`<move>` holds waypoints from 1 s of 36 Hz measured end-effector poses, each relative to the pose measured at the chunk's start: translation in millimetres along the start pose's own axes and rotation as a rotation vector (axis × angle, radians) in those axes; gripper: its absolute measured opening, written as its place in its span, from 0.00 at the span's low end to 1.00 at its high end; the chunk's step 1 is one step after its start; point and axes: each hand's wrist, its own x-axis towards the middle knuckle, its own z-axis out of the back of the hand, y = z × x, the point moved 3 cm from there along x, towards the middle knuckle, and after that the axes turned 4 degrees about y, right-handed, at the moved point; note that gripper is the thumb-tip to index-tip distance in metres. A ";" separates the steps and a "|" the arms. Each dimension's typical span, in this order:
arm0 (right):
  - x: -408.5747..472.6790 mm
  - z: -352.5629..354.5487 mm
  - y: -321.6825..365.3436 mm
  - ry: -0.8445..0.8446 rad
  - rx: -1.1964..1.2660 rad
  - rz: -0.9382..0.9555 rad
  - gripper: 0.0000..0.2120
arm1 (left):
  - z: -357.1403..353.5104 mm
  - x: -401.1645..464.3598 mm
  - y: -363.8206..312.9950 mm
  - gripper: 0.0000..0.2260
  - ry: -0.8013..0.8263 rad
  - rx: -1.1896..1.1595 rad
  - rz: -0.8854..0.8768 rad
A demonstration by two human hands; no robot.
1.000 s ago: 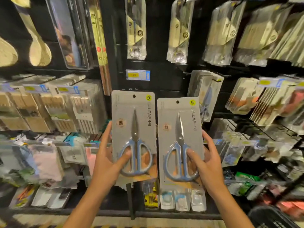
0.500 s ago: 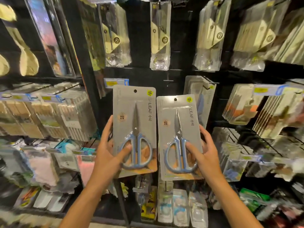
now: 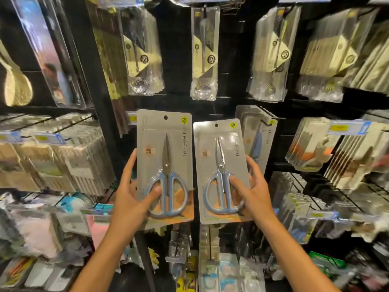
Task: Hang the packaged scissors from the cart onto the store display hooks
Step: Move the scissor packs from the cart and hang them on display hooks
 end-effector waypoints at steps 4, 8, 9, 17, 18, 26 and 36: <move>10.2 -4.3 1.2 0.006 -0.022 0.033 0.30 | 0.8 8.1 1.2 0.42 0.013 -0.018 -0.013; 18.4 -7.2 -5.1 0.000 -0.033 0.028 0.30 | 1.2 13.9 3.4 0.42 0.019 -0.005 -0.015; 19.8 -8.5 -7.4 0.001 -0.028 0.017 0.30 | 2.1 14.1 4.9 0.42 0.016 0.001 -0.012; 23.0 -16.0 -20.0 -0.003 0.006 -0.015 0.34 | 9.4 14.9 12.2 0.42 0.019 0.011 0.004; 23.8 -16.6 -20.3 -0.004 0.017 -0.018 0.34 | 9.5 14.9 13.0 0.42 0.020 0.016 0.009; 33.2 -22.6 -18.9 -0.032 0.059 -0.026 0.35 | 13.2 19.3 16.8 0.42 0.032 0.027 0.028; 31.8 -27.8 -31.6 -0.029 0.028 -0.038 0.34 | 15.8 25.5 19.3 0.41 0.028 0.006 0.034</move>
